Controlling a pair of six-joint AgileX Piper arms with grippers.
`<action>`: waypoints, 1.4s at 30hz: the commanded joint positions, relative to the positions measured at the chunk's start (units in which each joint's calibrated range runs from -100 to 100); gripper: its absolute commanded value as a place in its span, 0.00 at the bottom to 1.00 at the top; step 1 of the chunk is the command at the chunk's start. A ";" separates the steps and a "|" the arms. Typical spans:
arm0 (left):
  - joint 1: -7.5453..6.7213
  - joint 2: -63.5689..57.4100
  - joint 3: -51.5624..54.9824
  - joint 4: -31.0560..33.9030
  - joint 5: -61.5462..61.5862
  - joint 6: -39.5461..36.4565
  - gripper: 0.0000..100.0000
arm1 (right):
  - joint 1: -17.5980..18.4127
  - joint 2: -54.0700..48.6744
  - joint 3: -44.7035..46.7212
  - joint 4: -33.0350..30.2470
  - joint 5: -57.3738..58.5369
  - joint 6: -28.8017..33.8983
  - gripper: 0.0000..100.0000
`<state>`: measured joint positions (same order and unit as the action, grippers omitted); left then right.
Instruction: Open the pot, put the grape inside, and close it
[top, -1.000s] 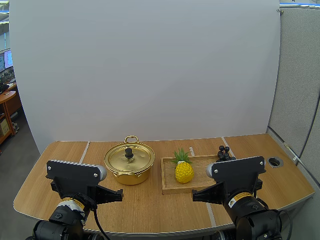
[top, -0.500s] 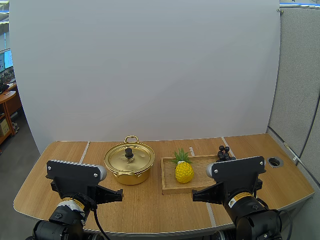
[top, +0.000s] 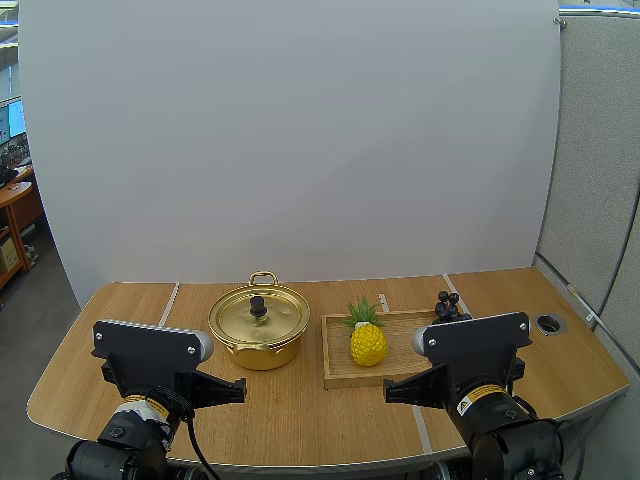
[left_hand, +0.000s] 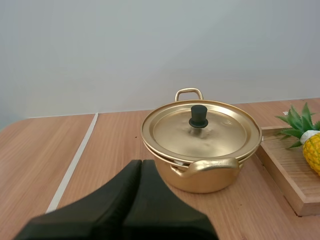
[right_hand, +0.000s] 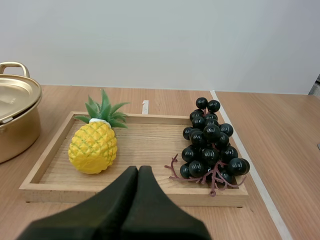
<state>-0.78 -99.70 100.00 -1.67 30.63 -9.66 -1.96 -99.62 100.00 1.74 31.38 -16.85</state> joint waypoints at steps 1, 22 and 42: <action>0.04 -0.30 0.00 0.30 -1.96 -0.31 0.00 | -0.19 -0.38 0.00 0.10 -0.03 0.04 0.00; 0.04 -0.30 0.00 0.30 -1.96 -0.31 0.00 | -0.19 -0.38 0.00 0.10 -0.03 0.04 0.00; 0.04 -0.30 -0.13 0.30 -9.80 -0.31 0.00 | -0.19 -0.38 -1.28 -0.39 -4.33 0.04 0.00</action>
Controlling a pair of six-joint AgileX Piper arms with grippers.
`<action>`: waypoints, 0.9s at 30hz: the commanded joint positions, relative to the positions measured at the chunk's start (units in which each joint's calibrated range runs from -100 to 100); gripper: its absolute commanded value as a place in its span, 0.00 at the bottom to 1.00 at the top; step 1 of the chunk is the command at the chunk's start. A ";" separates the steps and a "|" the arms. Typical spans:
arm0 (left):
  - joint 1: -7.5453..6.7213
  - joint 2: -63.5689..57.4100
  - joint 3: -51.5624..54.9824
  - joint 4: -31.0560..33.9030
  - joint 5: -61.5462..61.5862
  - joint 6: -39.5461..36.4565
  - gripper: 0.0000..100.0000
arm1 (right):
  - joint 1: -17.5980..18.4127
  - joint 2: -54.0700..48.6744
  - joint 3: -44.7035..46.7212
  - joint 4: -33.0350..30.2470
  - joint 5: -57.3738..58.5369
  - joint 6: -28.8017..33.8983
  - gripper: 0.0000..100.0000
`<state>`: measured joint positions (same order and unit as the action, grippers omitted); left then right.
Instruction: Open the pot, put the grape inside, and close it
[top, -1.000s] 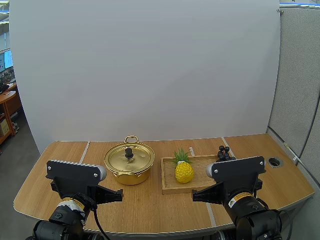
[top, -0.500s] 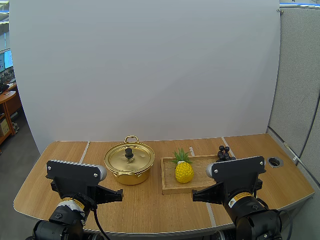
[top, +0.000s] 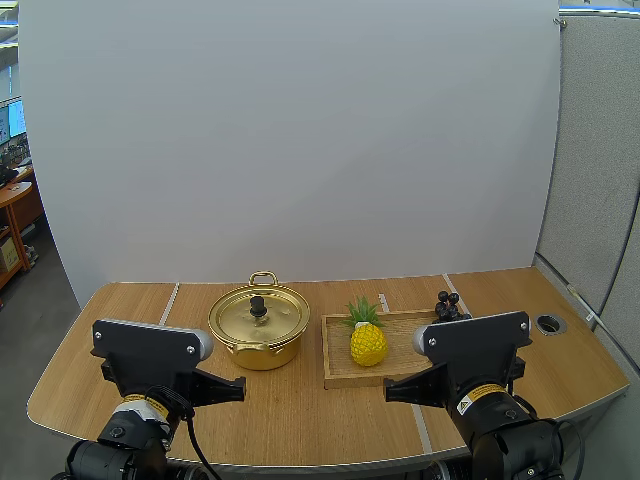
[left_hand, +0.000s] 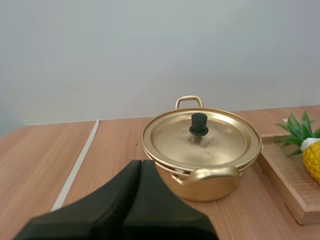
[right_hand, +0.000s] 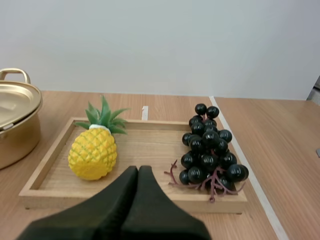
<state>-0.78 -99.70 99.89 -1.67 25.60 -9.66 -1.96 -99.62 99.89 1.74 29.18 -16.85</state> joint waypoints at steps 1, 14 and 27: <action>0.04 -0.30 -0.74 0.30 -5.96 -0.31 0.00 | -0.19 -0.38 -2.43 -0.39 -2.14 0.04 0.00; 0.04 -0.30 -17.68 0.30 -8.21 1.61 0.00 | -0.19 -0.38 -22.87 0.53 0.54 0.04 0.00; 0.04 -0.30 -43.17 0.30 4.44 1.61 0.00 | -0.19 -0.38 -39.94 0.30 1.37 0.04 0.00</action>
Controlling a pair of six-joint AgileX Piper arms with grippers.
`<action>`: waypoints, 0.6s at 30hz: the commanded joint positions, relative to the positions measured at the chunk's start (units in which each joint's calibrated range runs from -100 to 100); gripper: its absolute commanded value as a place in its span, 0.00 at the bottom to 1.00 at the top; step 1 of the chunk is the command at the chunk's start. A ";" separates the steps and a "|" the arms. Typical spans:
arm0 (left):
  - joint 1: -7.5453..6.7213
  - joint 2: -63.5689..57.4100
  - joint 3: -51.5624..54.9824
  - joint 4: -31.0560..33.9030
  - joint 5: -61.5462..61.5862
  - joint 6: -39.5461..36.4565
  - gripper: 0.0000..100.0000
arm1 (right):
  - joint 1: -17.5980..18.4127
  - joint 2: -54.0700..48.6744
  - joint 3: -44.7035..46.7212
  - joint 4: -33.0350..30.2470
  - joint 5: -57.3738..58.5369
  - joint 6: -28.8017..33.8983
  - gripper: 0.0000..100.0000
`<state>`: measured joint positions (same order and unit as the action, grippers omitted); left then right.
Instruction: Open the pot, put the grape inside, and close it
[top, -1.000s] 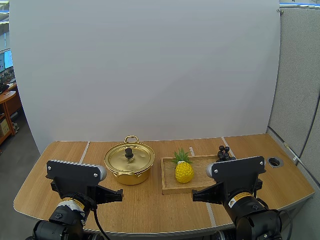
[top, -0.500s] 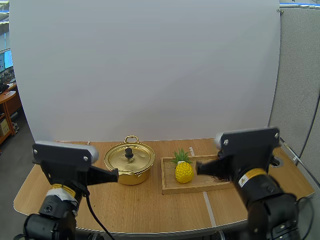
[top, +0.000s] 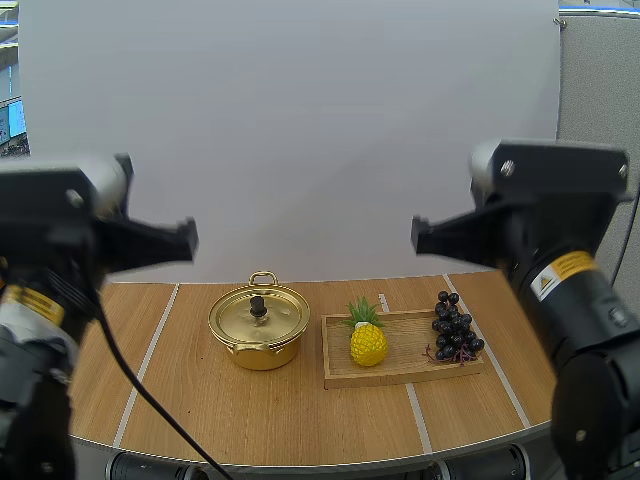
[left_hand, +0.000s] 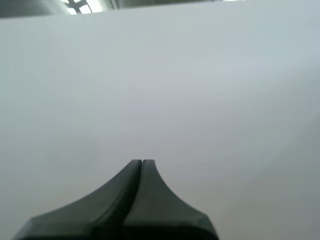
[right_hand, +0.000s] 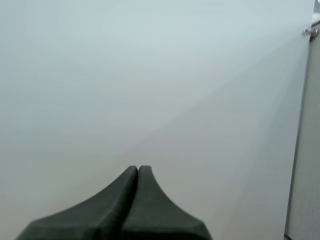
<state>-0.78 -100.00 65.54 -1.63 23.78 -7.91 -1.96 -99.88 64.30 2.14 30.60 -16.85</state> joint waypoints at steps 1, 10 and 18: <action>0.04 0.00 -10.40 0.26 8.52 -0.05 0.00 | -0.19 -0.12 -5.75 -0.27 1.21 0.04 0.00; 0.04 2.59 -16.94 0.26 17.54 2.65 0.00 | -0.19 1.72 -15.57 0.14 10.84 0.04 0.00; 0.04 13.55 -17.07 0.26 18.28 2.43 0.00 | -0.19 12.67 -22.30 0.03 24.85 0.04 0.00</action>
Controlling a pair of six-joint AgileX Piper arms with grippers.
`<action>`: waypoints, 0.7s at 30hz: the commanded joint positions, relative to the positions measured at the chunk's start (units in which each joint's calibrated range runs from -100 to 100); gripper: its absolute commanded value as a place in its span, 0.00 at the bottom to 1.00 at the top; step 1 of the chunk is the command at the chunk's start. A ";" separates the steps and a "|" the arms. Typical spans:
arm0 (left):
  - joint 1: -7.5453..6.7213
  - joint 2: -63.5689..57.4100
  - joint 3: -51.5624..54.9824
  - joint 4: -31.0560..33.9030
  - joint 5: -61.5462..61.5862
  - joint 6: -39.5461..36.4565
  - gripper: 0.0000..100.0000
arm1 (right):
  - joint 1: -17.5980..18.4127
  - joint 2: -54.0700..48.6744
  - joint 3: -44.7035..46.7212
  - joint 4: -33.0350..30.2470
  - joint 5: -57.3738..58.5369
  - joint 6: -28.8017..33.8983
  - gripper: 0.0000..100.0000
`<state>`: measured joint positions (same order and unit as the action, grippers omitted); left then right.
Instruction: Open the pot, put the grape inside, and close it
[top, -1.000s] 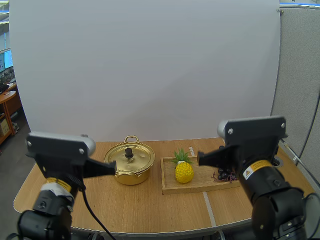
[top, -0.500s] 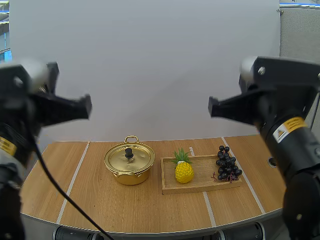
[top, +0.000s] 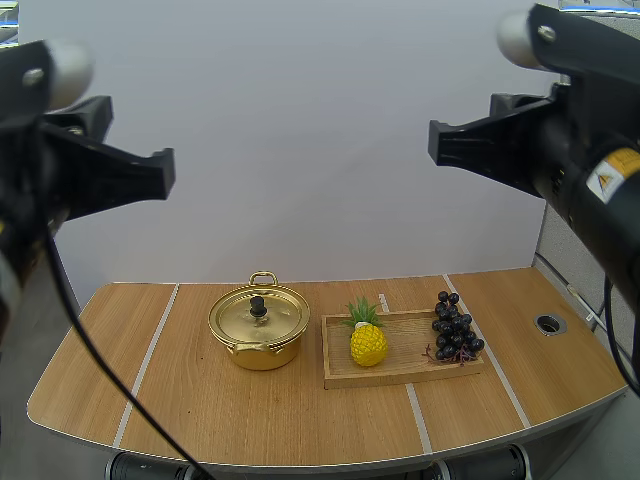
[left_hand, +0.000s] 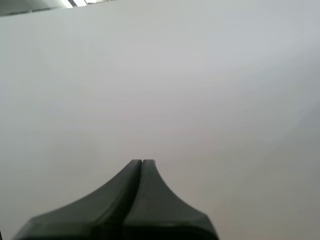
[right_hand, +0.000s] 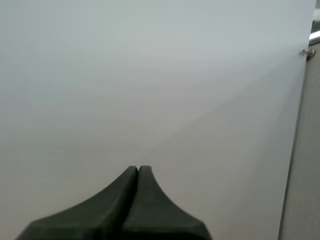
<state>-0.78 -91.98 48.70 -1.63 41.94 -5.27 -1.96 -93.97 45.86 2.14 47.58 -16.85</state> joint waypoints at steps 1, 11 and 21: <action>0.04 7.09 -0.23 0.26 0.35 -0.21 0.00 | -0.19 8.17 -4.23 0.03 8.10 0.04 0.00; 0.04 23.39 -2.61 0.03 1.12 -0.21 0.00 | -0.19 19.34 -9.17 -0.50 17.57 0.04 0.00; 0.04 42.76 -15.29 0.03 10.01 3.72 0.00 | -0.19 29.05 -11.42 -3.36 28.21 3.81 0.00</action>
<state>-0.78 -54.42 36.86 -1.63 49.33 -3.36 -1.96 -67.57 35.22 1.28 72.19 -15.67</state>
